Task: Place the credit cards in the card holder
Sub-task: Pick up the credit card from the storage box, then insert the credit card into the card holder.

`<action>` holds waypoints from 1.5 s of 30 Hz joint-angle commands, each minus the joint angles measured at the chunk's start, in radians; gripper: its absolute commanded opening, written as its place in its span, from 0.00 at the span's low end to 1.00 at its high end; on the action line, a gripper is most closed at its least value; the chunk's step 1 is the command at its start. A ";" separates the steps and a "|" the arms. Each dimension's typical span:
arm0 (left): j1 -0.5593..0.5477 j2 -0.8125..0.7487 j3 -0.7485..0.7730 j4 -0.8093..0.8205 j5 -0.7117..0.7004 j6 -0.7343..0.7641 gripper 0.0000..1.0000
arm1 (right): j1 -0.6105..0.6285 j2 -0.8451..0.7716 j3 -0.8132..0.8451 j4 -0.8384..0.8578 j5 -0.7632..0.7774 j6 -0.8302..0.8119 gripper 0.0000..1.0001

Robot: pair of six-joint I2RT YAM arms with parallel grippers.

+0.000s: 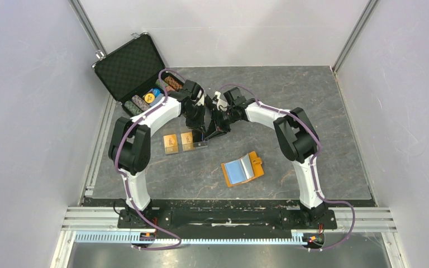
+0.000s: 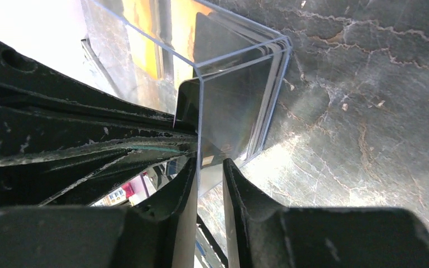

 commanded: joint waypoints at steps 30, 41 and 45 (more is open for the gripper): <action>0.152 -0.593 -0.554 0.992 0.624 -0.552 0.02 | -0.163 -0.602 -0.544 0.832 -0.237 0.375 0.77; 0.151 -0.641 -0.631 1.097 0.673 -0.642 0.02 | -0.112 -0.539 -0.559 1.139 -0.277 0.607 0.38; 0.152 -0.648 -0.644 1.096 0.666 -0.650 0.08 | -0.080 -0.505 -0.568 1.309 -0.290 0.741 0.09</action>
